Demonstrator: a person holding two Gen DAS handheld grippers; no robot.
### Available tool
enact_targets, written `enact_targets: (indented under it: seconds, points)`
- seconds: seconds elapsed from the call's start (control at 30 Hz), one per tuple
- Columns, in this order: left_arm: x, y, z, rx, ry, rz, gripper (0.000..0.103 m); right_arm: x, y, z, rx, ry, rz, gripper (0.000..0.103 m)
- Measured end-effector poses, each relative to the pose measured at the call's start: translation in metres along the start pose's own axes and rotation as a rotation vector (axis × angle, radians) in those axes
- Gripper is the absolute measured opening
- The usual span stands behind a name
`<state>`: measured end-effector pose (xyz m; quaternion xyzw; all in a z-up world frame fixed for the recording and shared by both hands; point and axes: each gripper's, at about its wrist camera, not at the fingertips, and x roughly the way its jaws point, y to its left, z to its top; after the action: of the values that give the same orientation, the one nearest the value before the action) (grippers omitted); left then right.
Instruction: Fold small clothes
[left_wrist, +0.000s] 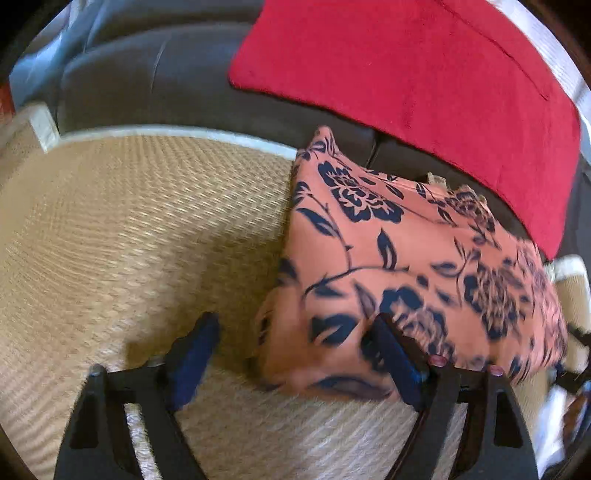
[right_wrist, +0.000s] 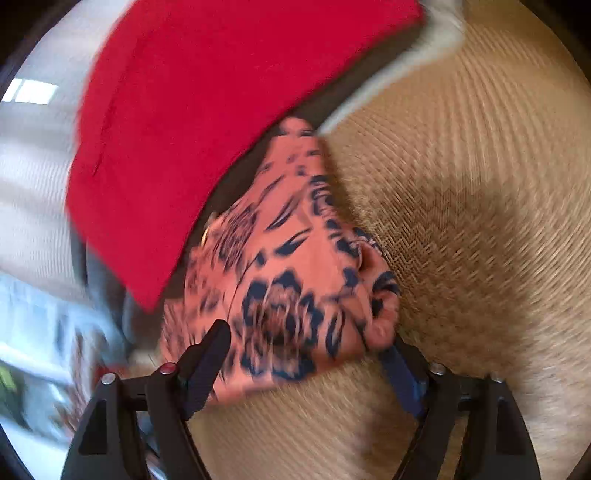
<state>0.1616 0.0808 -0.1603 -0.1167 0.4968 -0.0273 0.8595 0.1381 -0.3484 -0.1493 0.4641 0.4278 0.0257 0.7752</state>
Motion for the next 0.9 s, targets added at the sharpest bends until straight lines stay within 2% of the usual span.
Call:
enact_targets:
  seconds: [0.03, 0.07, 0.13, 0.2, 0.3, 0.37, 0.4, 0.43, 0.47, 0.5, 0.53, 0.57, 0.63, 0.7, 0.8, 0.9]
  points:
    - [0.005, -0.003, 0.004, -0.019, 0.034, 0.001, 0.017, 0.004, -0.002, 0.002, 0.071, -0.007, 0.018, 0.031]
    - [0.009, -0.004, 0.009, -0.049, 0.080, -0.001, 0.017, 0.010, -0.003, 0.003, 0.128, 0.011, 0.022, 0.011]
    - [-0.002, -0.007, 0.012, -0.056, 0.061, -0.009, 0.016, 0.008, 0.007, 0.002, 0.107, 0.001, -0.016, 0.010]
    - [-0.032, -0.010, 0.005, 0.003, 0.000, -0.010, 0.016, -0.010, 0.029, -0.005, 0.007, -0.026, -0.039, 0.009]
    - [-0.064, 0.002, -0.027, 0.034, -0.024, -0.021, 0.017, -0.050, 0.046, -0.027, -0.123, -0.035, -0.055, 0.009]
    - [-0.067, 0.013, -0.056, 0.039, 0.008, -0.026, 0.021, -0.061, 0.037, -0.050, -0.178, 0.032, -0.082, 0.014]
    - [-0.064, 0.019, -0.069, 0.046, 0.033, -0.009, 0.024, -0.060, 0.027, -0.059, -0.178, 0.069, -0.085, 0.015]
    - [-0.059, 0.025, -0.079, 0.050, 0.043, 0.018, 0.024, -0.060, 0.014, -0.070, -0.172, 0.106, -0.087, 0.020]
    - [-0.057, 0.032, -0.089, 0.045, 0.045, 0.040, 0.028, -0.060, 0.001, -0.079, -0.169, 0.130, -0.113, 0.036]
    - [-0.058, 0.038, -0.093, 0.023, 0.039, 0.033, 0.038, -0.062, -0.012, -0.085, -0.165, 0.135, -0.137, 0.036]
    - [-0.060, 0.043, -0.091, -0.005, 0.027, 0.022, 0.040, -0.069, -0.019, -0.088, -0.157, 0.123, -0.099, 0.045]
    - [-0.064, 0.047, -0.086, -0.029, 0.009, 0.017, 0.040, -0.081, -0.024, -0.088, -0.141, 0.103, -0.096, 0.064]
    - [-0.067, 0.043, -0.069, -0.016, -0.029, 0.031, 0.041, -0.101, -0.027, -0.078, -0.138, 0.035, -0.109, 0.079]
    - [-0.065, 0.035, -0.051, 0.016, -0.052, 0.015, 0.041, -0.115, -0.022, -0.059, -0.148, -0.020, -0.109, 0.080]
    - [-0.034, 0.006, -0.002, 0.076, -0.054, 0.016, 0.043, -0.107, 0.000, -0.026, -0.195, -0.007, -0.092, 0.080]
    - [-0.013, -0.009, 0.030, 0.138, -0.043, 0.040, 0.045, -0.082, 0.023, 0.003, -0.280, 0.015, -0.134, 0.080]
